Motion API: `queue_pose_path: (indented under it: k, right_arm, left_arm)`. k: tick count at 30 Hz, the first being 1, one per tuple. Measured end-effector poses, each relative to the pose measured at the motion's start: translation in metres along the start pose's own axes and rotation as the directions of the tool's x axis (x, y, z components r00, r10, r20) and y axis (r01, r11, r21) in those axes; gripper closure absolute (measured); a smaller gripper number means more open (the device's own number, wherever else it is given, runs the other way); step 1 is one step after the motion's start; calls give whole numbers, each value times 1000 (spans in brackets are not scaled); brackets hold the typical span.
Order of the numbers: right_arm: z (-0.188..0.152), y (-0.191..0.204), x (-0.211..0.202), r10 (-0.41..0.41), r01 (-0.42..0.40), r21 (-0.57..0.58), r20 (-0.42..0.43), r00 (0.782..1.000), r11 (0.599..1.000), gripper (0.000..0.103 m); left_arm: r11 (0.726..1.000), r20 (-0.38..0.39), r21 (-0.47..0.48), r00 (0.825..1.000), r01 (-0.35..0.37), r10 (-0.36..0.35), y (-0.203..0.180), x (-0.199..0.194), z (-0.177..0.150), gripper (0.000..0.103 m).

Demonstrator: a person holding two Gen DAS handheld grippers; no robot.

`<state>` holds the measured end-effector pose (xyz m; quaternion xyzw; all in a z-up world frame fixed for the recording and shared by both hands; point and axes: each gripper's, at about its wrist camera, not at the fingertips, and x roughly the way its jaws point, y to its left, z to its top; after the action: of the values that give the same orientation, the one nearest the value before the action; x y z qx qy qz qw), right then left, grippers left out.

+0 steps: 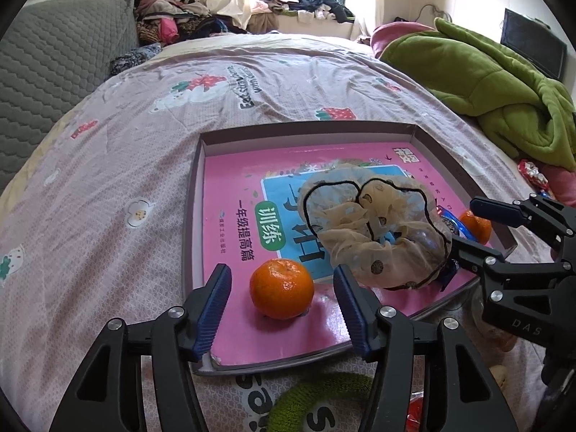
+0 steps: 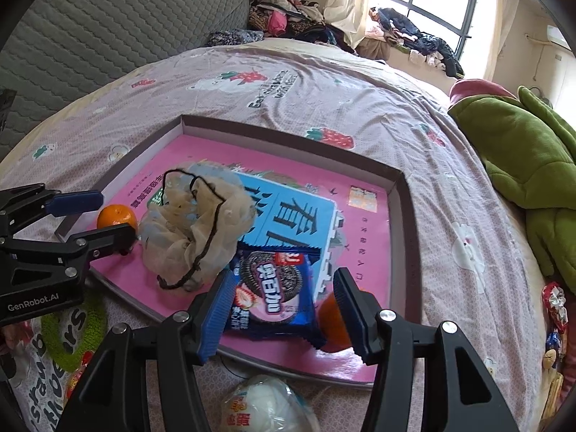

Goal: Organize objects
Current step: 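Lower the cookie pack into the tray and open the right tool while the left tool releases the orange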

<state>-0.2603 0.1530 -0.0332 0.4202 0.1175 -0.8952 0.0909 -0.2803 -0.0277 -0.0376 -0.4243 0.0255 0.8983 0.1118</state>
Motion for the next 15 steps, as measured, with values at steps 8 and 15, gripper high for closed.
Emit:
queue_pose_path:
  k: [8,15]
  right_arm:
    - [3,-7,-10,2,-3,24,21,1000,1000,47]
    - [3,-8,-20,2,-3,33,40,999,999,46]
  left_arm:
    - [1000,19,-4,1000,-2,3,-1,-10,3,40]
    - [1000,33,-9,999,12,-11,-2,-20,6,34]
